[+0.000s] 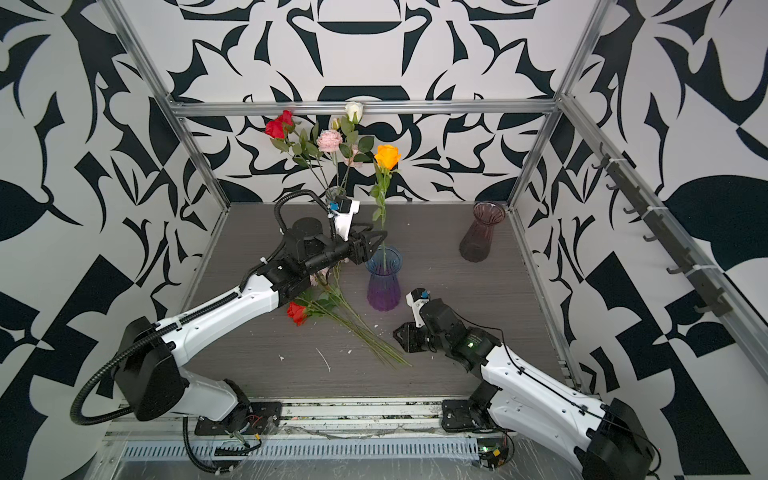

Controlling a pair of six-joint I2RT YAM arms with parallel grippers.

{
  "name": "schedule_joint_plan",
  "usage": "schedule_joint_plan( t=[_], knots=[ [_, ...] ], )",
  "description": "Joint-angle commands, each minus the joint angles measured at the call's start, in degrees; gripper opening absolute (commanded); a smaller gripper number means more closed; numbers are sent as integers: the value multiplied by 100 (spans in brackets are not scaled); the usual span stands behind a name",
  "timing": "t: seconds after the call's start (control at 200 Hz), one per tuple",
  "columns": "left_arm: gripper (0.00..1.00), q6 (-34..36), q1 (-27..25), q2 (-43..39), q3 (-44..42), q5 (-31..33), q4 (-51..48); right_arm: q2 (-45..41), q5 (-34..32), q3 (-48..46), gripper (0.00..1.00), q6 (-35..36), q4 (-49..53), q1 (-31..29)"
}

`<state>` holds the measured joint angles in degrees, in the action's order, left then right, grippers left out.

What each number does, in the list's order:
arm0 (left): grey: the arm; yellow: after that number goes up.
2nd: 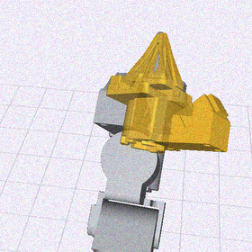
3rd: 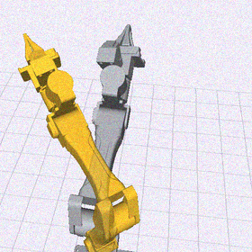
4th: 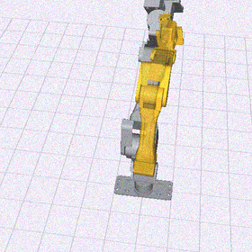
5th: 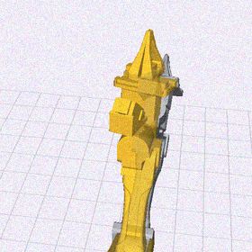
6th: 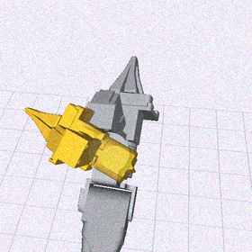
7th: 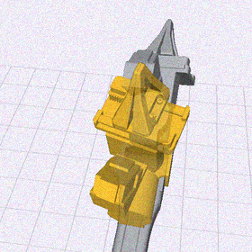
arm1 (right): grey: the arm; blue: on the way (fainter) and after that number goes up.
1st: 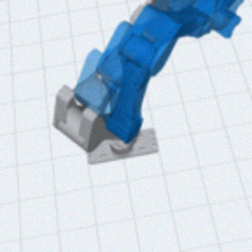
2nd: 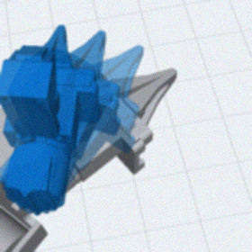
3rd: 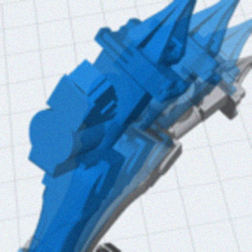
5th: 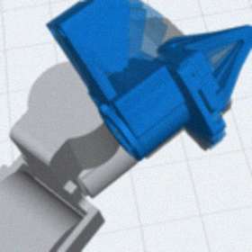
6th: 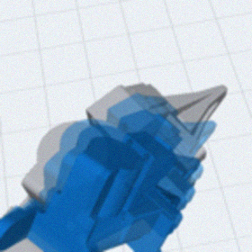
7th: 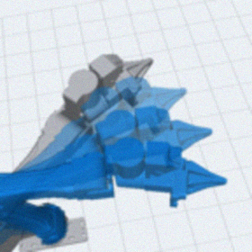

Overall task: Arrange the flowers into the vase
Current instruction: 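Open the left gripper and draw it back toward the bouquet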

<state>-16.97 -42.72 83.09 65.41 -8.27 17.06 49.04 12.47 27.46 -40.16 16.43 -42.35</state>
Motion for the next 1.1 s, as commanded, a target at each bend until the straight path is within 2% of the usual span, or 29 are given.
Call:
schedule_joint_plan(
  t=[0.0, 0.205, 0.335, 0.47, 0.61, 0.795, 0.935, 1.095],
  knots=[
    [61, -51, 6, -532, -232, 245, -21, -103, 45, -12, 28, -30, -70, 25],
    [62, -132, 9, -1320, -931, 605, -360, -131, 46, -13, 28, -43, -48, 32],
    [63, -273, 16, -1853, -1600, 1151, -713, -157, 52, -30, 28, -53, -53, 34],
    [63, -905, 168, -2234, -2220, 1672, -1107, -81, 74, -5, 29, -53, -68, 42],
    [63, -1533, 513, -2292, -2622, 1425, -1425, 0, 107, 9, 29, -62, -91, 42],
    [62, -2043, 743, -2277, -3227, 1355, -836, -26, 91, -5, 29, -79, -79, 36],
    [61, -2430, 1016, -1901, -3307, 1074, -715, -59, 80, -5, 29, -93, -63, 40],
    [56, -2847, 1301, -1326, -3268, 807, -687, -43, 85, -5, 29, -90, -61, 50]
  ],
)
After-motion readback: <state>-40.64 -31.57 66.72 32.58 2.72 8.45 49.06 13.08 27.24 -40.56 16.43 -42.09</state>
